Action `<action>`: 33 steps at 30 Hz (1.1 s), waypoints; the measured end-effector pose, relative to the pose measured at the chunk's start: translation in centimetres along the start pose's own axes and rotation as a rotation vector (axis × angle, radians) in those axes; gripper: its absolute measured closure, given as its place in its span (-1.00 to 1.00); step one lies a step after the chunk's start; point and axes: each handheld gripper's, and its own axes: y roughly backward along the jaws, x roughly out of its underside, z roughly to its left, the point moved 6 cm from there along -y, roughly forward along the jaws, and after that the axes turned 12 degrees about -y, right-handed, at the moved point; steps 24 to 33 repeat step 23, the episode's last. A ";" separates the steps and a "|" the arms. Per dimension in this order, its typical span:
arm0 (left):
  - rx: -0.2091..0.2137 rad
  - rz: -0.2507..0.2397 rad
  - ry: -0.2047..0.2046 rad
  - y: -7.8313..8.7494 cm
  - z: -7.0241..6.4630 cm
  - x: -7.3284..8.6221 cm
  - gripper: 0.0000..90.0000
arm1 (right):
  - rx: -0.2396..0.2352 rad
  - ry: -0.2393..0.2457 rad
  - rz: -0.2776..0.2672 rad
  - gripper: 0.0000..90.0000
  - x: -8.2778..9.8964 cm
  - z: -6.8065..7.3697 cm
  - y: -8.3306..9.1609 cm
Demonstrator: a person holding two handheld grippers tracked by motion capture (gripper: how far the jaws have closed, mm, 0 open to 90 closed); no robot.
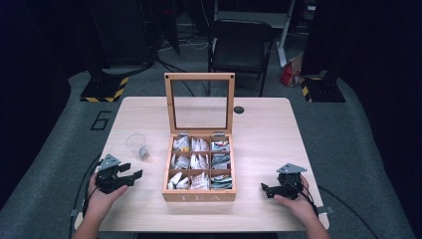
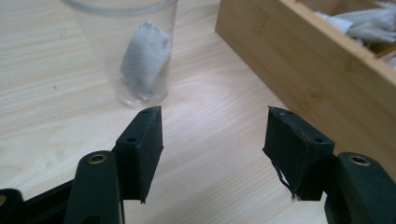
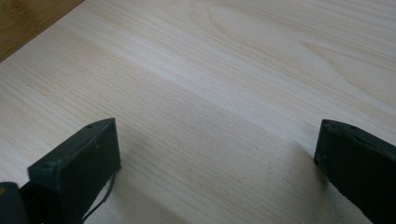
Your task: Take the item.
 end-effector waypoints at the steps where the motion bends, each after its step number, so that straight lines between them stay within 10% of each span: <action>1: 0.000 0.000 0.000 0.0 0.0 0.0 -0.18 | 0.000 0.000 0.000 -1.00 0.0 0.0 0.0; 33: -0.003 0.097 0.005 -1.1 0.7 1.9 -0.23 | 0.003 0.000 0.000 -1.00 0.0 0.0 0.0</action>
